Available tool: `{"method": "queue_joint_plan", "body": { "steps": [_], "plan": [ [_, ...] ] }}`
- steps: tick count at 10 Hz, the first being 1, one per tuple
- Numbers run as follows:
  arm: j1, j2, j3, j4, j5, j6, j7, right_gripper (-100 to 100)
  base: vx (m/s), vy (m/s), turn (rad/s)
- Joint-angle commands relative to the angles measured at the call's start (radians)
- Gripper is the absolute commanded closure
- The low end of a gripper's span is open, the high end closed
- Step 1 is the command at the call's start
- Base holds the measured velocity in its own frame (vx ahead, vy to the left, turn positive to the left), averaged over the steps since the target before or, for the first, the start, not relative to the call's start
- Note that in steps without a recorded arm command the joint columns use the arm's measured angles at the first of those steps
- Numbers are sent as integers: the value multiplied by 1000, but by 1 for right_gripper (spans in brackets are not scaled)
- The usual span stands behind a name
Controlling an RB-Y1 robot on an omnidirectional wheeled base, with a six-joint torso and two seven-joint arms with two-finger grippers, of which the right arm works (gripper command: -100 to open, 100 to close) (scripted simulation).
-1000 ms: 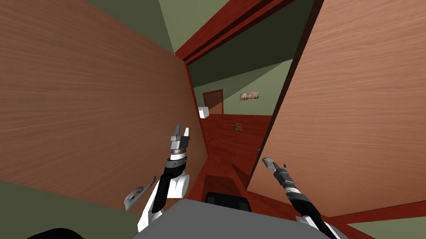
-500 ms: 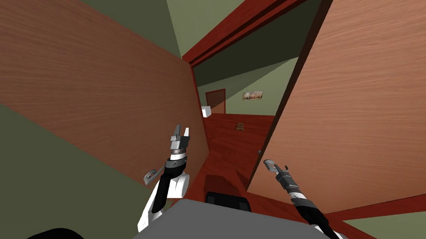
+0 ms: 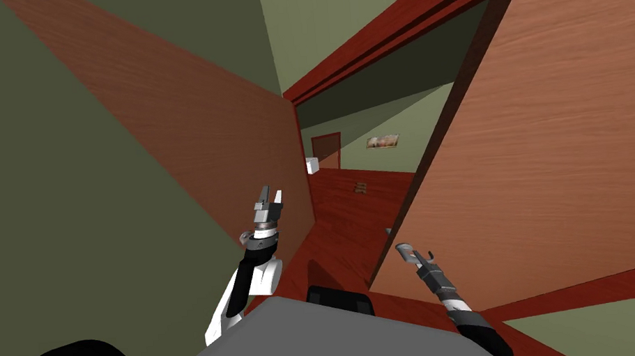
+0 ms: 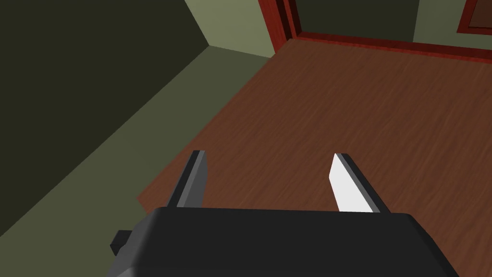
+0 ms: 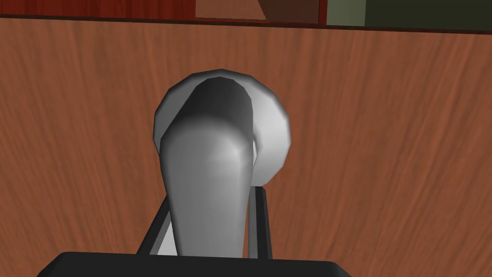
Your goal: Pull the door open
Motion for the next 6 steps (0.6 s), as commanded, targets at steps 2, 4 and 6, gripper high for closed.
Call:
{"method": "queue_joint_plan", "body": {
  "steps": [2, 4, 6],
  "plan": [
    [19, -6, 6, 3, 2, -21, -8, 100, -119, -19, 87],
    [35, -15, 11, 10, 3, -49, -15, 100, -252, -102, 236],
    [39, -17, 13, 12, 4, -57, -17, 100, -118, -49, 48]
  ]
}}
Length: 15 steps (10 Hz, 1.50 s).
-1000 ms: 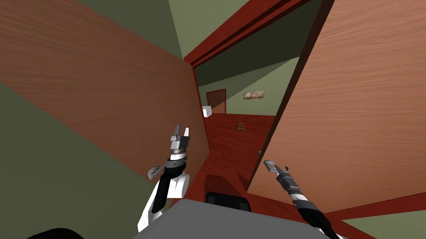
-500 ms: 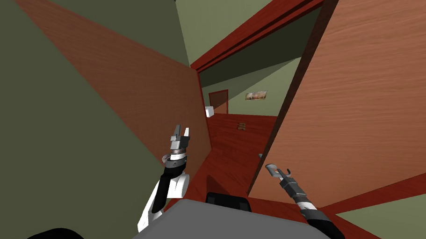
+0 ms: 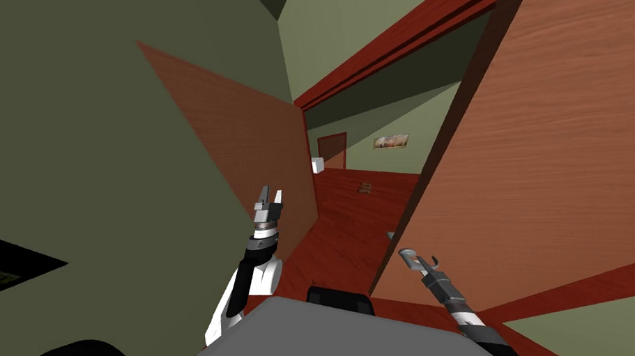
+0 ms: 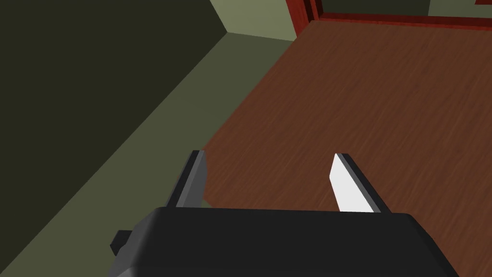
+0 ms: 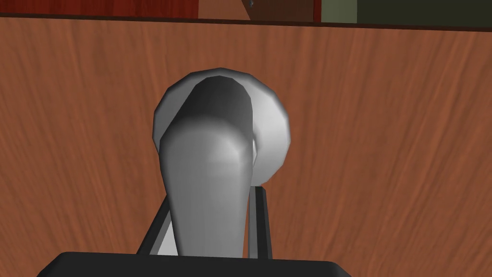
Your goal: Pull the door open
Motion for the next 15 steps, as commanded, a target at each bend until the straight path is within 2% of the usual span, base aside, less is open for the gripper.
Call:
{"method": "queue_joint_plan", "body": {
  "steps": [1, 2, 3, 5, 6, 7, 15],
  "plan": [
    [10, -11, 2, 18, -1, -35, -8, 100, -137, -40, 152],
    [14, -13, 3, 20, 0, -43, -10, 100, -167, -50, 187],
    [26, -19, 7, 25, 1, -65, -16, 100, -179, -80, 223],
    [41, -27, 12, 32, 2, -91, -23, 100, -218, -82, 175],
    [30, -22, 12, 35, 3, -86, -21, 100, -104, -27, 34],
    [35, -24, 17, 47, 4, -104, -25, 100, -129, -53, 183],
    [48, -37, 27, 86, 6, -163, -36, 100, -211, -64, 161]
  ]
}}
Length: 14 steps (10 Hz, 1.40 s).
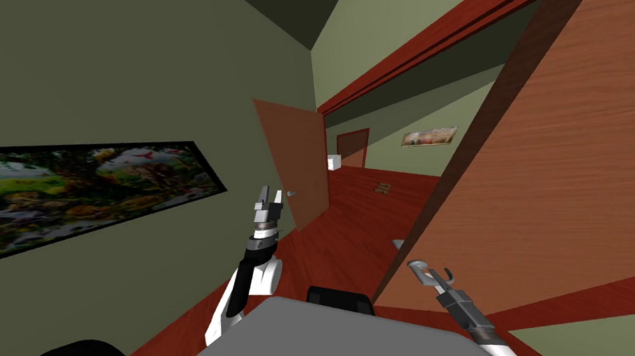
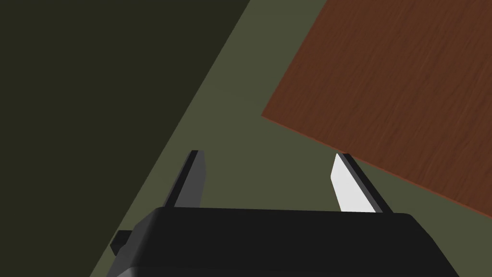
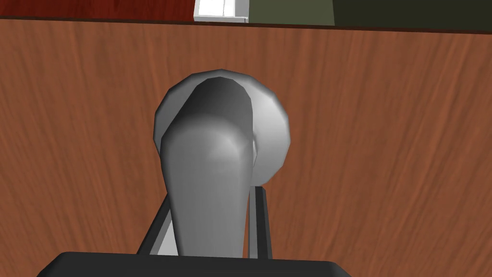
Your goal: Pull the door open
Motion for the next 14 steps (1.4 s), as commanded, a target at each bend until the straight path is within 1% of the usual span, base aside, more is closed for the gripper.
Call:
{"method": "queue_joint_plan", "body": {
  "steps": [1, 2, 3, 4, 6, 12, 14],
  "plan": [
    [4, -6, 0, 5, -1, -15, -4, 100, -172, -50, 142],
    [6, -7, 1, 8, -1, -19, -5, 100, -168, -52, 114],
    [5, -5, 2, 4, 0, -13, -5, 100, -75, -23, 27],
    [-6, -2, 8, 2, 2, -1, -3, 100, -145, -31, 107],
    [-18, 0, 12, 0, 2, 11, -1, 100, -225, -47, 126],
    [-67, 8, 28, -8, 5, 59, 5, 100, -204, -68, 110],
    [-87, 12, 35, -12, 6, 79, 8, 100, -207, -86, 143]
  ]
}}
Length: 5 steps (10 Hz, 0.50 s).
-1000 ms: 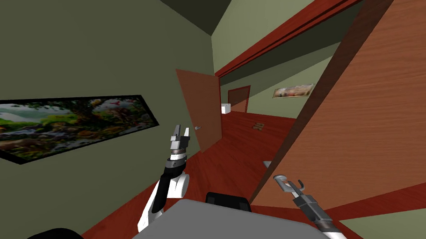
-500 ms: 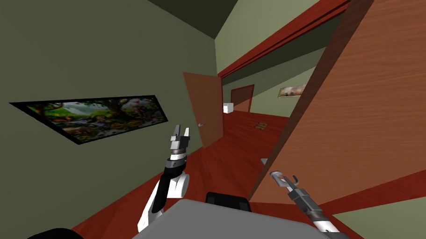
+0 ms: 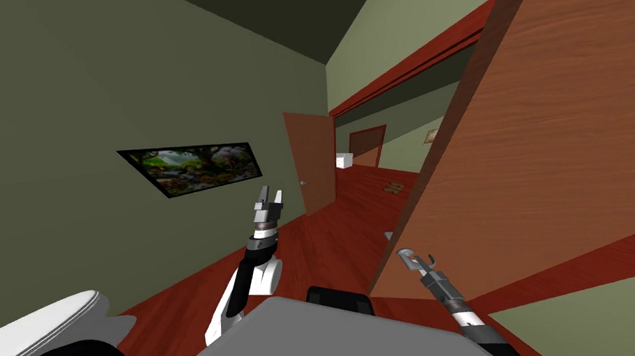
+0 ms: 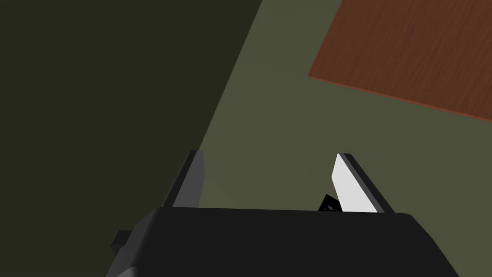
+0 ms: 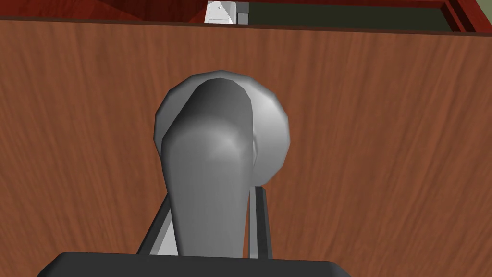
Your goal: Pull the door open
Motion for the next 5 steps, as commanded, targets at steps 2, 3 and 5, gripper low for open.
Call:
{"method": "queue_joint_plan", "body": {
  "steps": [2, 3, 5],
  "plan": [
    [8, 1, 7, -46, 1, 33, 3, 100, -154, -45, 51],
    [2, 2, 9, -47, 1, 39, 4, 100, -207, -62, 103],
    [-8, 4, 12, -49, 2, 49, 6, 100, -124, -53, 38]
  ]
}}
